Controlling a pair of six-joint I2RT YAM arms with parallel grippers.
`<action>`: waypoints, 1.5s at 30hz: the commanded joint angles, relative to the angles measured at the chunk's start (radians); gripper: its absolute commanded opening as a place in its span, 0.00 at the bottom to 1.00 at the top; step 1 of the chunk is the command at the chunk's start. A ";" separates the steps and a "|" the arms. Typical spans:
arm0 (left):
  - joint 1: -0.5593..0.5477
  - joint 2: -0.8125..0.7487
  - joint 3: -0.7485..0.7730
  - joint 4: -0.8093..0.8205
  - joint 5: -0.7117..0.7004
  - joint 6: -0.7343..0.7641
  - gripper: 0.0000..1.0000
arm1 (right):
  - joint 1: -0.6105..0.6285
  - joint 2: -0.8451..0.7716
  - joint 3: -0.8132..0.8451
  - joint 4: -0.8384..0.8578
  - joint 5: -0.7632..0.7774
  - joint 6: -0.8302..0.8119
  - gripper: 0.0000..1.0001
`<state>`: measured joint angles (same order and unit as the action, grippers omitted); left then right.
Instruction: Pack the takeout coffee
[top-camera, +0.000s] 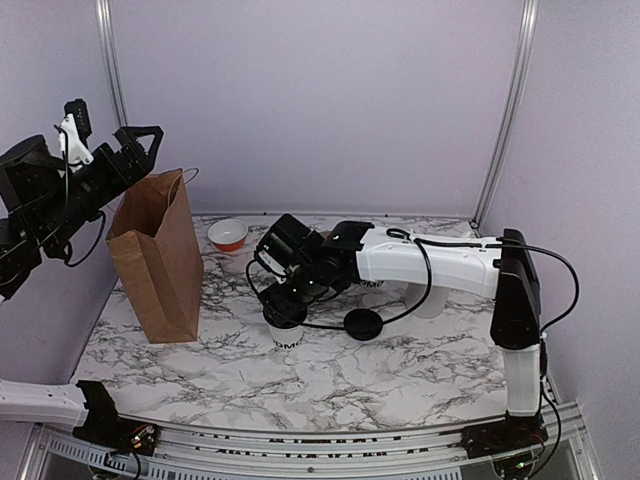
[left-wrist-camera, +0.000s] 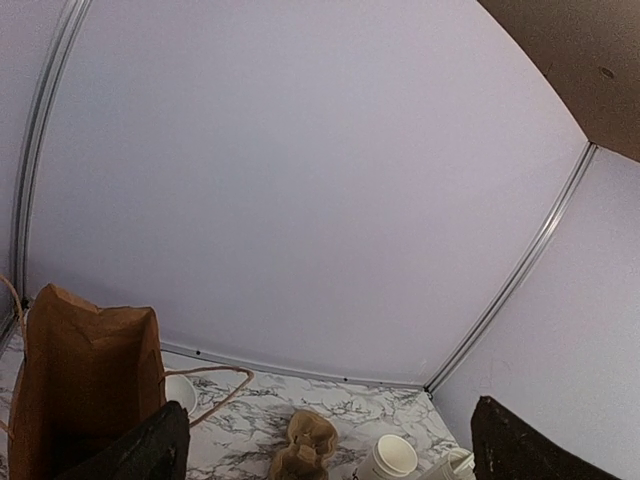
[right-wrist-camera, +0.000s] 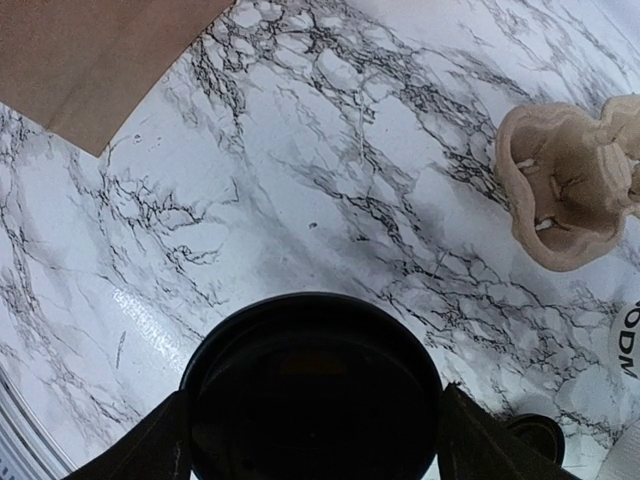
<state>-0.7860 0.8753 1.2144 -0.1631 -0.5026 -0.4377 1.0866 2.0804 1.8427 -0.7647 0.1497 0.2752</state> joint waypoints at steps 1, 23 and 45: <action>0.005 -0.021 -0.010 -0.003 -0.019 0.002 0.99 | 0.022 0.035 0.065 -0.028 0.036 0.009 0.80; 0.005 -0.063 0.007 -0.068 -0.066 0.001 0.99 | 0.029 -0.006 -0.010 0.015 0.033 0.047 0.71; 0.006 0.009 0.203 -0.482 -0.631 0.085 0.99 | -0.024 -0.159 -0.172 0.191 -0.025 -0.021 0.64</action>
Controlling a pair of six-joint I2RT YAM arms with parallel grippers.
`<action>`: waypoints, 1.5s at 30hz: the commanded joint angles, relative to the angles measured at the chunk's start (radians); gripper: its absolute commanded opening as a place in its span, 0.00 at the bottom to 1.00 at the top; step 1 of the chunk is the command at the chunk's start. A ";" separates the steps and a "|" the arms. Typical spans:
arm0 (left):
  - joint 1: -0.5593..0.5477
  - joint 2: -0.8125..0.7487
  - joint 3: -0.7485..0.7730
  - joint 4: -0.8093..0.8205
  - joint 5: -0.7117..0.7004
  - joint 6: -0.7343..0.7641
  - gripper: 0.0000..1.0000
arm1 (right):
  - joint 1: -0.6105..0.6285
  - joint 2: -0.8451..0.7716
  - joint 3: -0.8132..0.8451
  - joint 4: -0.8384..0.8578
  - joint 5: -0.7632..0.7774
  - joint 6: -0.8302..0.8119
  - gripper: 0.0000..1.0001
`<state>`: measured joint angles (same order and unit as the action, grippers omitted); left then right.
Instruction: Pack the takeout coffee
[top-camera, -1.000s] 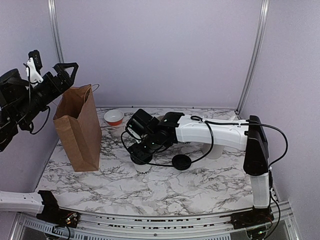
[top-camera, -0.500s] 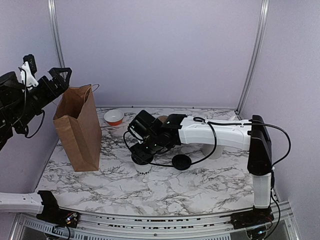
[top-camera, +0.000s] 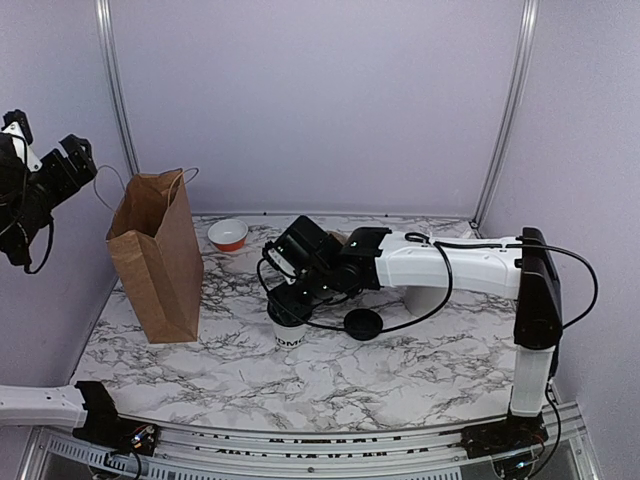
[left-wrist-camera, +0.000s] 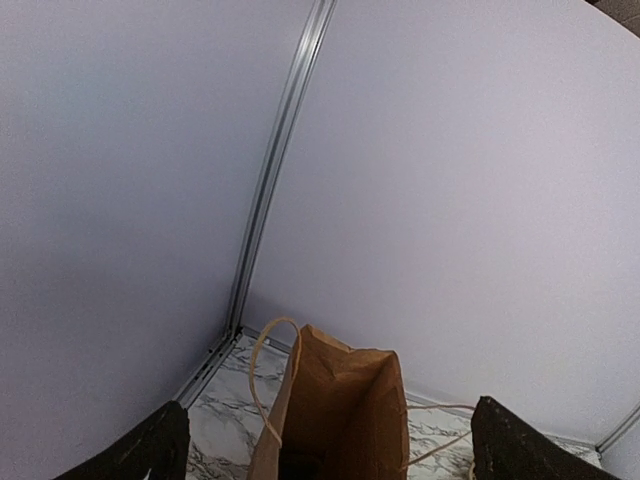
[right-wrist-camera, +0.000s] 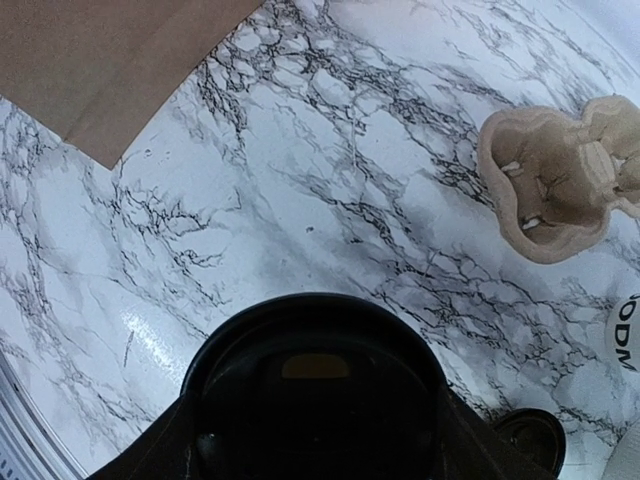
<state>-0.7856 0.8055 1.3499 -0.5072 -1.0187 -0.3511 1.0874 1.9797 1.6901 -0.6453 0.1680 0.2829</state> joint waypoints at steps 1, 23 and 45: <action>0.010 0.108 0.090 -0.173 -0.124 -0.017 0.99 | -0.029 -0.065 -0.026 0.080 -0.051 -0.032 0.64; 0.554 0.360 0.095 -0.388 0.618 -0.066 0.93 | -0.078 -0.135 -0.125 0.166 -0.108 -0.053 0.63; 0.588 0.437 0.038 -0.328 0.640 0.020 0.25 | -0.078 -0.153 -0.120 0.156 -0.104 -0.037 0.63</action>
<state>-0.2035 1.2312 1.3972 -0.8581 -0.3744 -0.3508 1.0145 1.8725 1.5654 -0.5072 0.0650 0.2352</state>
